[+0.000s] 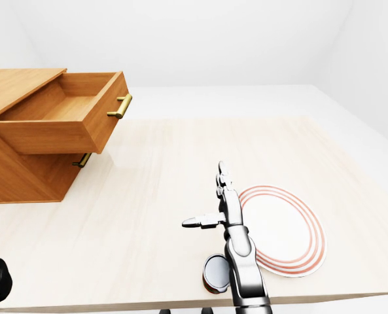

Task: Put the bowl on top of the cabinet.

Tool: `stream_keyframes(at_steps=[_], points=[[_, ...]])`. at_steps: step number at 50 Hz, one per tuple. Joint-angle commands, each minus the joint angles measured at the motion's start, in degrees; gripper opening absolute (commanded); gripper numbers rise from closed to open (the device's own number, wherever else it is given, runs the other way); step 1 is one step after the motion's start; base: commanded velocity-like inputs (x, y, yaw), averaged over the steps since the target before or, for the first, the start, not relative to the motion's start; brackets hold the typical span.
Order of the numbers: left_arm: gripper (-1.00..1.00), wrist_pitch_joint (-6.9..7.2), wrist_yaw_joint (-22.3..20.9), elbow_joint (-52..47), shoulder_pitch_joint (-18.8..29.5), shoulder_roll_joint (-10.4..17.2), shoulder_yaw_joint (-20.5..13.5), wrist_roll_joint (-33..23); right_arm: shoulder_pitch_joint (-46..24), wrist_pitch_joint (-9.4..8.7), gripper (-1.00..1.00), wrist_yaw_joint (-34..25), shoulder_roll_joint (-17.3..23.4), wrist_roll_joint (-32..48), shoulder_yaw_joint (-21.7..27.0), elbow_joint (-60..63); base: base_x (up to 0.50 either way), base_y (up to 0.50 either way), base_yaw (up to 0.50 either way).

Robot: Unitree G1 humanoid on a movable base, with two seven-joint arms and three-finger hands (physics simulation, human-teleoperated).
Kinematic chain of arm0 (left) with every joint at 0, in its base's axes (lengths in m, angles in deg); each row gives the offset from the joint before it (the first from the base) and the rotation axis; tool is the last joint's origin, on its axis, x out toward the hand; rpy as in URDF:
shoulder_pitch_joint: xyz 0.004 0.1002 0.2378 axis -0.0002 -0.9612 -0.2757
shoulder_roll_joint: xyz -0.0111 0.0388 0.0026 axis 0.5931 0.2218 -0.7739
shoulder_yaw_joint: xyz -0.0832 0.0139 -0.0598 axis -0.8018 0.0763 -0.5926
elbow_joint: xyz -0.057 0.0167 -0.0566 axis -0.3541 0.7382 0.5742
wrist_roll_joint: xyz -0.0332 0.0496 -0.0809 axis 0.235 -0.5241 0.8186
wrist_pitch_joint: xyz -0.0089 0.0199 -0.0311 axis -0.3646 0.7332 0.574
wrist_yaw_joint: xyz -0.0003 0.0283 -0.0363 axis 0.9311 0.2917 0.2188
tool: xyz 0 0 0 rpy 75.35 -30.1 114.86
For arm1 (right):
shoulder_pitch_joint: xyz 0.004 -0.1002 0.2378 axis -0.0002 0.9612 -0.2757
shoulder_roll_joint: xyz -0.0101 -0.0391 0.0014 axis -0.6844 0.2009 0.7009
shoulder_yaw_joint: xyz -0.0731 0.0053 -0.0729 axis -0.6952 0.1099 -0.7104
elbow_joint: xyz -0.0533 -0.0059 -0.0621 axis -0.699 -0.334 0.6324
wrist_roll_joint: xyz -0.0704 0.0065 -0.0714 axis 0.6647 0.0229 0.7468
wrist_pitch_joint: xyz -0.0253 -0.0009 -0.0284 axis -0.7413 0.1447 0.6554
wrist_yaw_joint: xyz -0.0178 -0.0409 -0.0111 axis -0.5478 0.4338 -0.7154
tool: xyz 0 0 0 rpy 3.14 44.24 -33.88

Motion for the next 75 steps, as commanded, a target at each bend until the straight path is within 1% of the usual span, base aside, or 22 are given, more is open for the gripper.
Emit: stream_keyframes(at_steps=[1, 2, 3, 4, 5, 7, 9, 13, 22, 29, 33, 34, 41, 45, 55, 58, 68, 69, 70, 71, 72, 75], points=[[-0.95, -3.97, 5.0, 16.2, 6.7, 7.1, 0.0, 0.0, 0.3, -0.20, 1.00, 0.0, 0.0, 0.0, 0.0, 0.7, 0.00, 0.00, 0.00], [-0.95, -4.40, 5.4, 18.9, 8.0, 8.4, 0.1, -0.2, 0.3, -0.26, 1.00, 0.1, 0.0, 0.0, -0.1, 0.7, 0.00, 0.00, 0.00], [-0.95, -4.49, 5.5, 19.2, 8.1, 8.6, 0.3, -0.1, 0.3, -0.27, 1.00, 0.1, 0.0, 0.0, -0.1, 0.7, 0.00, 0.00, 0.00], [-0.95, -5.81, 6.2, 22.6, 9.0, 9.6, 0.5, -0.4, 0.3, -0.35, 1.00, 0.1, 0.0, 0.1, -0.2, 0.8, 0.00, 0.00, 0.00], [-0.95, -6.16, 6.5, 24.0, 9.2, 9.9, 0.7, -0.2, 0.3, -0.44, 1.00, 0.1, 0.0, 0.1, -0.2, 0.9, 0.00, 0.00, 0.00], [-0.95, -6.16, 8.3, 30.7, 10.8, 11.3, 1.4, -1.1, 0.5, -0.32, 1.00, 0.0, 0.0, 0.0, -0.1, 1.0, 0.00, 0.00, 0.00], [-0.95, -6.16, 8.9, 33.0, 11.5, 11.8, 1.9, -1.5, 0.5, -0.36, 1.00, 0.1, 0.0, 0.0, -0.1, 1.1, 0.00, 0.00, 0.00], [-0.95, -6.16, 13.6, 49.8, 17.0, 14.7, 4.2, -4.4, 0.4, -0.32, 1.00, 0.1, 0.0, 0.2, -0.3, 0.8, 0.00, 0.00, 0.00], [-0.95, -6.16, 19.8, 63.5, 20.2, 16.2, 6.8, -8.3, 0.3, -0.10, 1.00, 0.0, 0.1, -0.1, 0.2, 0.8, 0.00, 0.00, 0.00], [-0.95, -6.16, 19.8, 70.8, 21.6, 15.8, 8.6, -11.7, 0.6, -0.49, 1.00, 0.1, 0.1, 0.0, 0.2, 1.4, 0.00, 0.00, 0.00], [-0.95, -6.16, 19.8, 73.7, 21.9, 15.5, 9.2, -13.1, 0.3, -0.14, 1.00, 0.0, 0.2, -0.2, 0.4, 0.8, 0.00, 0.00, 0.00], [-0.95, -6.16, 19.8, 74.6, 21.8, 15.2, 10.4, -15.3, 0.5, -0.16, 1.00, 0.0, 0.1, -0.2, 0.3, 1.1, 0.00, 0.00, 0.00], [-0.95, -6.16, 19.8, 78.2, 21.2, 13.0, 11.4, -18.8, 0.8, -0.44, 1.00, -0.2, 0.3, -0.5, 0.6, 1.7, 0.00, 0.00, 0.00], [-0.95, -6.16, 19.8, 79.2, 20.0, 11.4, 11.4, -19.7, 0.4, 0.09, 1.00, -0.1, 0.2, -0.3, 0.5, 0.7, 0.00, 0.00, 0.00], [-0.95, -6.16, 19.8, 79.4, 19.5, 9.2, 12.3, -22.0, 0.4, -0.02, 1.00, -0.2, 0.2, -0.4, 0.6, 0.8, 0.00, 0.00, 0.00], [-0.94, -6.16, 19.8, 79.4, 19.1, 8.4, 12.5, -22.5, 0.1, 0.58, 1.00, -0.2, 0.2, -0.3, 0.6, -0.2, 0.00, 0.00, 0.00], [-0.93, -6.16, 19.8, 79.1, 19.2, 8.5, 12.4, -23.4, -0.2, 0.24, 1.00, 0.0, 0.1, -0.2, 0.5, -0.4, 0.00, 0.00, 0.00], [-0.87, -6.16, 19.8, 79.1, 19.3, 8.5, 12.2, -23.1, -0.3, 0.38, 1.00, -0.1, 0.1, -0.3, 0.6, -0.6, 0.00, 0.00, 0.00], [-0.64, -6.16, 19.8, 79.0, 19.3, 8.6, 12.2, -23.1, -0.4, 0.47, 1.00, -0.1, 0.1, -0.3, 0.6, -0.8, 0.00, 0.00, 0.00], [-0.64, -6.16, 19.8, 79.0, 19.3, 8.6, 12.2, -23.1, -0.4, 0.48, 1.00, -0.1, 0.1, -0.3, 0.6, -0.8, 0.00, 0.00, 0.00], [1.00, -6.16, 19.8, 78.9, 19.5, 8.7, 12.0, -22.7, -0.6, 0.47, 1.00, -0.1, 0.1, -0.3, 0.6, -1.2, 0.00, 0.00, 0.00], [1.00, -6.16, 19.8, 78.7, 19.3, 8.7, 12.1, -22.6, -0.3, 0.29, 1.00, -0.1, 0.1, -0.2, 0.4, -0.6, 0.00, 0.00, 0.00]])
